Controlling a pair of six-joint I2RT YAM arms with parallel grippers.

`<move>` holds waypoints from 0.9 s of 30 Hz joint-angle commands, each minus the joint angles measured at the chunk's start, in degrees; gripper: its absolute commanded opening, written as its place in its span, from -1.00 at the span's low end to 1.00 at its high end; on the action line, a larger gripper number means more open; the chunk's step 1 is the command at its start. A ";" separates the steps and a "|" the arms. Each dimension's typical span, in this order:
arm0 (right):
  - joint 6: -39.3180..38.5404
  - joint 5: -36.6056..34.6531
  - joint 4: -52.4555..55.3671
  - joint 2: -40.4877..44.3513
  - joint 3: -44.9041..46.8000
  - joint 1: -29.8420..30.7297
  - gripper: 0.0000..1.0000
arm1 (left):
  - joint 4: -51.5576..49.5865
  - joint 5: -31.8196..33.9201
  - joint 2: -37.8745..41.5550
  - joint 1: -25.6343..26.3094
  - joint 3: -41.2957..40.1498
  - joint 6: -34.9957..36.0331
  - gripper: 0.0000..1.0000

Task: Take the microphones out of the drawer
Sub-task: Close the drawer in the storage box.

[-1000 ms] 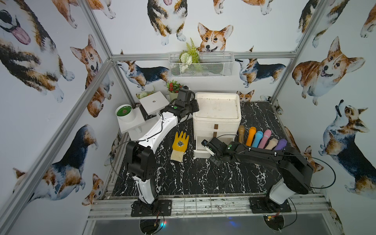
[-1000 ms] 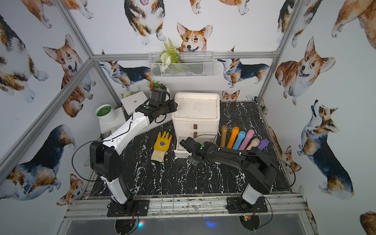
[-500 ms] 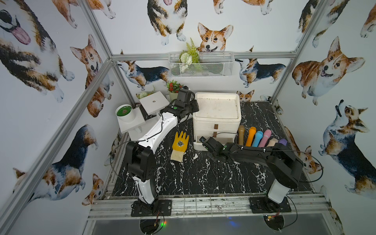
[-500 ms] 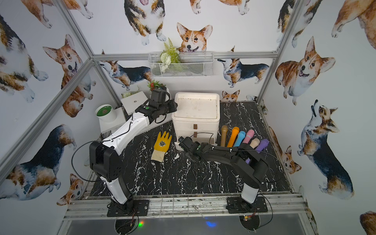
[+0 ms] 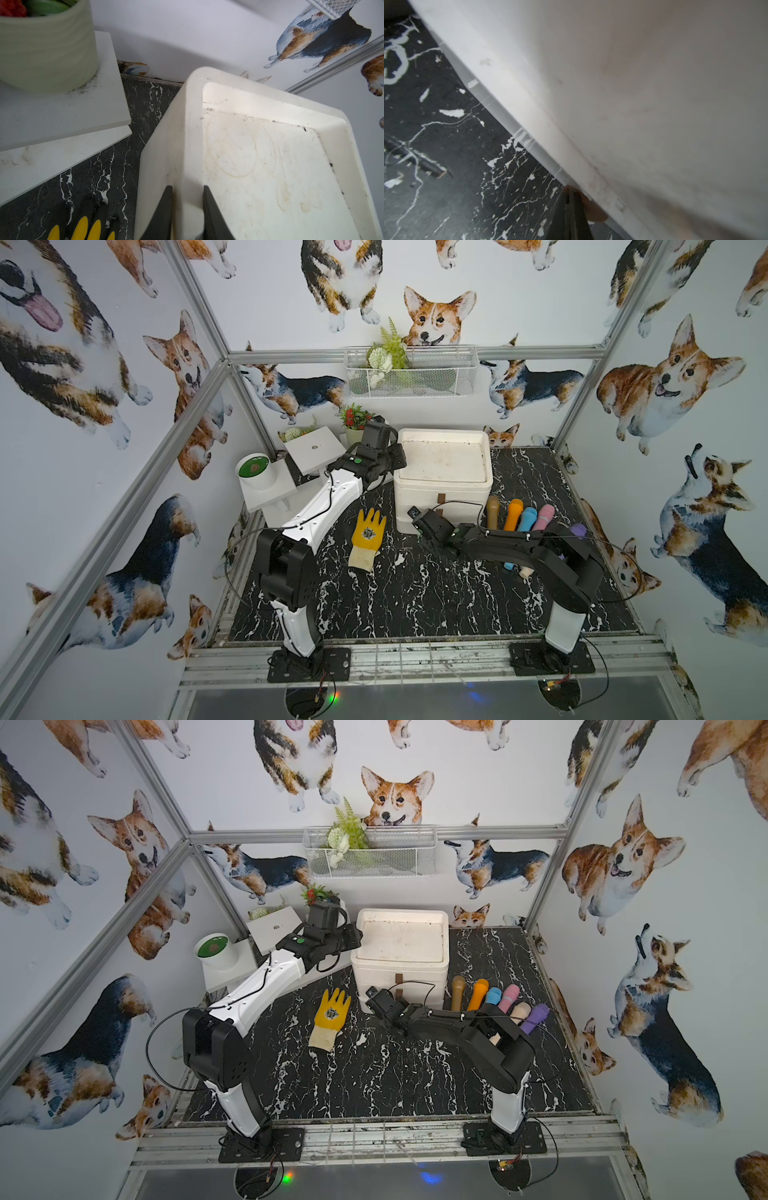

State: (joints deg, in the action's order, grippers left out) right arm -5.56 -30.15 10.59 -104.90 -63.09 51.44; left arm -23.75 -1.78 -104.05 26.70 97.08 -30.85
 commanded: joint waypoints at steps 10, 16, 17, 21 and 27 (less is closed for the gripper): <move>2.26 1.37 -2.27 5.74 1.02 1.03 -1.00 | -13.69 -0.59 -1.20 -0.33 -0.94 -2.99 -0.62; 6.05 1.77 -1.41 17.12 6.62 2.00 -0.81 | -13.56 -0.83 -1.81 -0.33 0.03 -2.82 -0.58; 6.40 1.69 -1.56 18.93 7.72 1.95 -0.76 | -13.68 -0.75 -1.96 -0.33 0.33 -2.86 -0.58; 9.40 1.83 -0.44 27.40 12.23 0.85 -0.60 | -13.86 -0.76 -2.47 -0.33 1.30 -2.83 -0.48; 16.02 3.80 0.79 41.68 20.20 -5.30 -0.38 | -14.37 -0.61 -3.09 -0.33 2.97 -2.66 -0.29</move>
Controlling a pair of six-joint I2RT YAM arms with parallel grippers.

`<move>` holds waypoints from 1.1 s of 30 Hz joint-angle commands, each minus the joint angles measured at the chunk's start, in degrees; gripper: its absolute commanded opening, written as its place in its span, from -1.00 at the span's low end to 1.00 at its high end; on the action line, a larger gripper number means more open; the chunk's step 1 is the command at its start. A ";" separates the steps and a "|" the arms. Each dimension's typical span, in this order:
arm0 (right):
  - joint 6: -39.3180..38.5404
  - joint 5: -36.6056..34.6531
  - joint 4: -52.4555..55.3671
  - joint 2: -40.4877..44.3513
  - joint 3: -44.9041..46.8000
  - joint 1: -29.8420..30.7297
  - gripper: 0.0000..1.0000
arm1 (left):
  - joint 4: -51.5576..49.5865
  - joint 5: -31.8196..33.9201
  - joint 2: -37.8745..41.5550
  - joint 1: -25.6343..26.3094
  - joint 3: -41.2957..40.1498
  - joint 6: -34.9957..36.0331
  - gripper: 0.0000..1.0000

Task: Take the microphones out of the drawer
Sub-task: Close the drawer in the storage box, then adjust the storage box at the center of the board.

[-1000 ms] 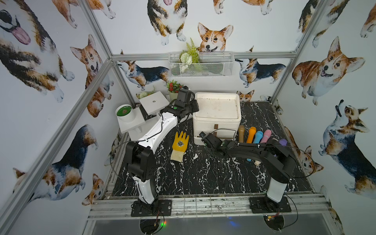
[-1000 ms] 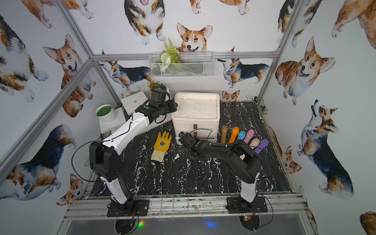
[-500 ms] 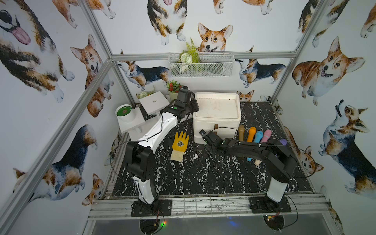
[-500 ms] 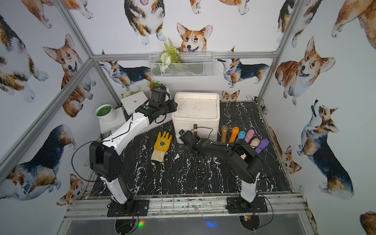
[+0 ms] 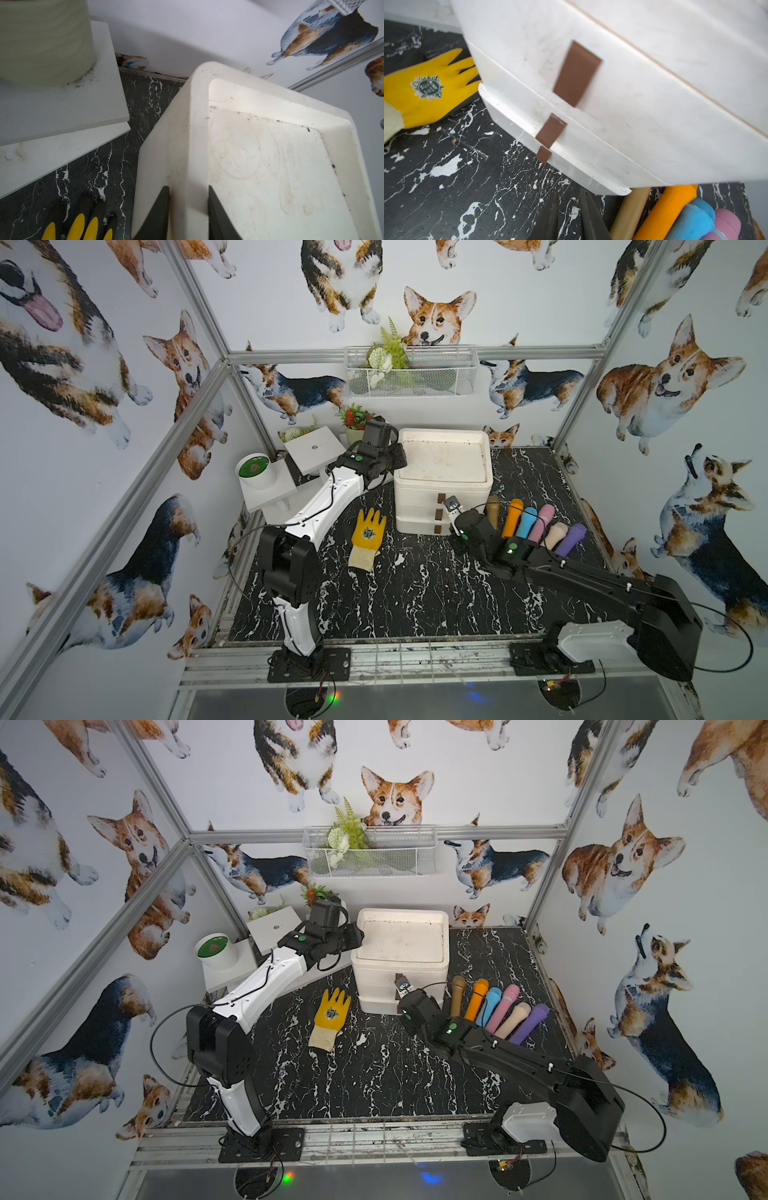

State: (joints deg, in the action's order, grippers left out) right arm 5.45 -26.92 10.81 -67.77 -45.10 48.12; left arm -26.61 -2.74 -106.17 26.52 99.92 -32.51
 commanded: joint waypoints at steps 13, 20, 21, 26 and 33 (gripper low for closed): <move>10.56 16.75 2.55 18.63 11.82 -16.56 -1.00 | -14.07 0.82 -2.29 -0.12 6.38 -0.33 0.48; 15.03 24.51 -5.68 11.23 13.46 -16.57 -1.00 | -14.45 3.30 0.61 -0.24 7.48 1.23 1.00; 15.23 25.01 -7.00 9.91 13.46 -16.57 -1.00 | -14.24 4.05 1.40 -0.18 7.14 1.61 1.00; 14.88 26.78 -11.87 -0.19 10.89 -16.59 -1.00 | -10.62 6.78 7.37 -1.05 1.46 2.63 1.00; 14.05 29.78 -16.21 -13.98 4.15 -16.56 -1.00 | -2.09 7.75 19.01 -6.92 -17.52 2.26 1.00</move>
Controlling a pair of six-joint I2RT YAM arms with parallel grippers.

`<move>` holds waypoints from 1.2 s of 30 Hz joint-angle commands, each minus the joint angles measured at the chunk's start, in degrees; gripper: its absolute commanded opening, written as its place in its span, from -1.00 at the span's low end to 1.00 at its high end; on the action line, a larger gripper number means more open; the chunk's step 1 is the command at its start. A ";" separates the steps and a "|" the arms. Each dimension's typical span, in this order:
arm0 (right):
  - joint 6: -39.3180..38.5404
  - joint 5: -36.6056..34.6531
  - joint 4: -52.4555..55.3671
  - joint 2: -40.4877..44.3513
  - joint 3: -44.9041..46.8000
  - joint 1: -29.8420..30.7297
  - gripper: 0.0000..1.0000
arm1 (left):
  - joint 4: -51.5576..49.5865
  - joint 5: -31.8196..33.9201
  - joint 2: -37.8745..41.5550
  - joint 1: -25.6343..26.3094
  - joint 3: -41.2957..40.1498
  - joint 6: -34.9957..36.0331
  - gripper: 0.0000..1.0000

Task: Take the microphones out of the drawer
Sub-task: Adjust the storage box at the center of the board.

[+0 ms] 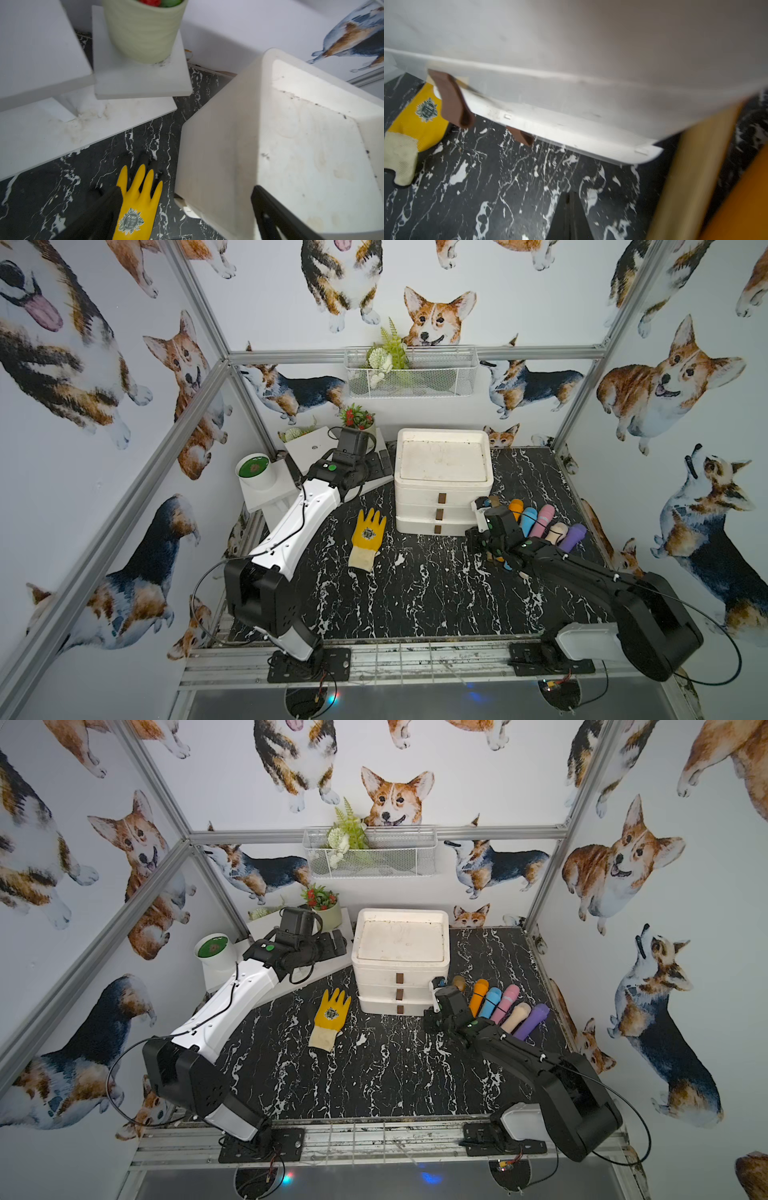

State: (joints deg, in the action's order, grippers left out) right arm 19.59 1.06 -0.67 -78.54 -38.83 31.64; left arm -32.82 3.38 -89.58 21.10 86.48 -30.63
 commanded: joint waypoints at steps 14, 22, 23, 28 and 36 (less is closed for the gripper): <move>1.98 -3.39 -12.73 -10.85 -4.25 0.19 -1.00 | 11.53 4.66 18.30 -10.31 -28.71 -1.82 1.00; 6.52 -9.05 -24.81 -15.59 -2.01 1.23 -1.00 | 12.39 6.25 20.14 -11.08 -30.25 -0.99 1.00; 7.09 -10.07 -27.34 -16.25 -1.63 1.40 -1.00 | 12.63 6.38 20.38 -11.41 -30.72 -0.94 1.00; 8.84 -13.23 -33.53 -20.21 -3.29 1.54 -1.00 | 13.91 6.47 22.37 -12.73 -33.06 -0.51 1.00; 10.34 -11.65 -38.51 -23.99 -5.88 1.50 -1.00 | 16.28 6.47 24.72 -14.89 -36.56 1.05 1.00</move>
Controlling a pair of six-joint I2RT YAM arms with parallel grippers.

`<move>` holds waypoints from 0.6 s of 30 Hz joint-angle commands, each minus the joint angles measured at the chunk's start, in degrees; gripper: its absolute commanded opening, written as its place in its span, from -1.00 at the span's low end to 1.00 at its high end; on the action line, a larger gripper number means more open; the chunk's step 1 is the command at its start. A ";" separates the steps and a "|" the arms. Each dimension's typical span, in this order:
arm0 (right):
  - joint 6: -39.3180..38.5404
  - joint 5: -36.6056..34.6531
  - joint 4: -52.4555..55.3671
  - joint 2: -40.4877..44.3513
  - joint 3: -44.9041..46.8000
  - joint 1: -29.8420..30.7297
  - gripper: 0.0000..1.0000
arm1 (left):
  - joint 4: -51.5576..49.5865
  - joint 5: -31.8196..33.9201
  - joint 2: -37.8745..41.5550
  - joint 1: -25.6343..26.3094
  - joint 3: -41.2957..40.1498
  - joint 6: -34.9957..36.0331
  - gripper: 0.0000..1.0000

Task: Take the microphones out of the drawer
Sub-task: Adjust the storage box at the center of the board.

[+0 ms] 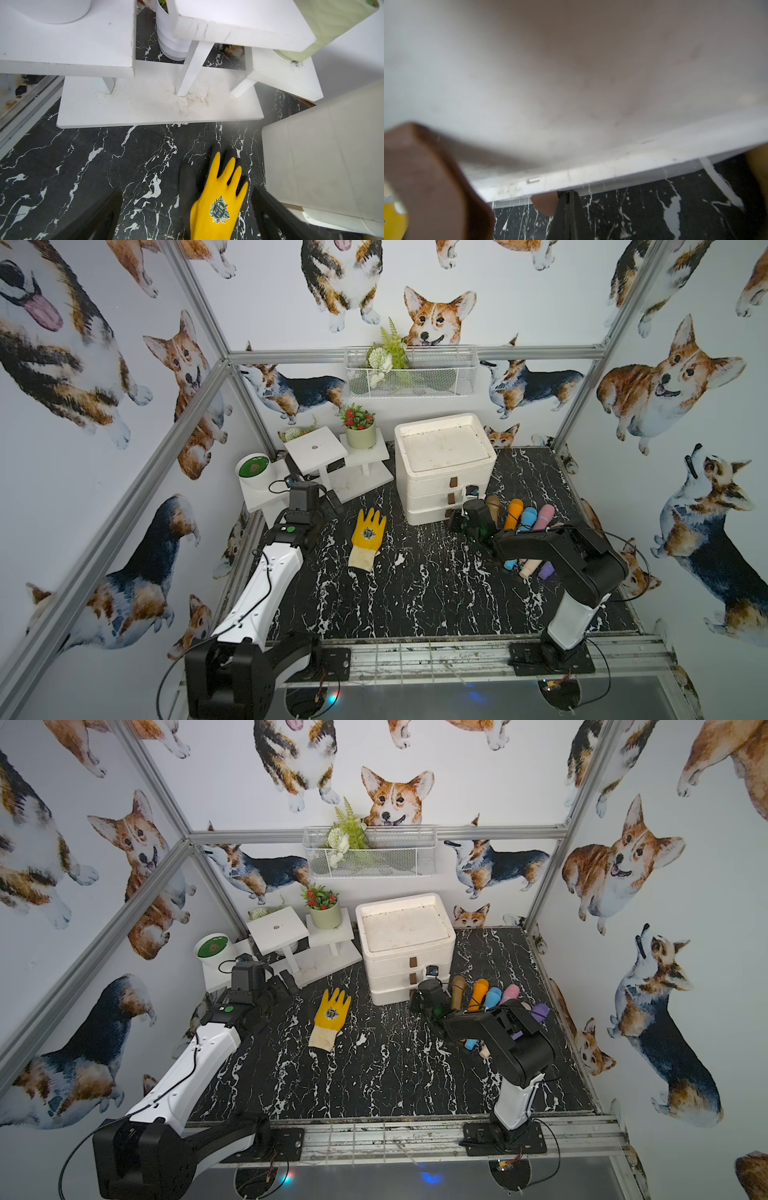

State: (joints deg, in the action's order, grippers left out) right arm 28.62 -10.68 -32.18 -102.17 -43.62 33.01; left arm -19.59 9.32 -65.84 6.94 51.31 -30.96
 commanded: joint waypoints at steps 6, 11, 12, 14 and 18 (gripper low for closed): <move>2.85 2.24 -13.86 -1.70 -0.94 0.08 -1.00 | 7.83 0.70 3.73 -2.17 -7.26 1.41 1.00; 3.53 4.00 -12.71 -3.74 -4.37 0.14 -1.00 | 7.51 0.68 4.52 -2.66 -7.06 2.46 1.00; 3.63 3.73 -12.15 -2.92 -3.98 0.16 -1.00 | 7.26 0.90 4.66 -2.87 -7.02 3.10 1.00; 3.34 3.39 -11.65 -0.15 -2.42 0.14 -1.00 | 7.20 1.27 4.50 -3.33 -7.22 4.11 1.00; 0.64 0.96 -4.48 8.87 0.40 0.12 -1.00 | 9.60 1.14 3.48 -4.36 -9.01 5.86 1.00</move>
State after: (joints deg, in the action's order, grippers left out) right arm 31.42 -7.51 -39.27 -99.15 -44.69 33.01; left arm -12.99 9.98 -61.60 3.25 43.59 -27.75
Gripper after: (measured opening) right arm 0.062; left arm 0.998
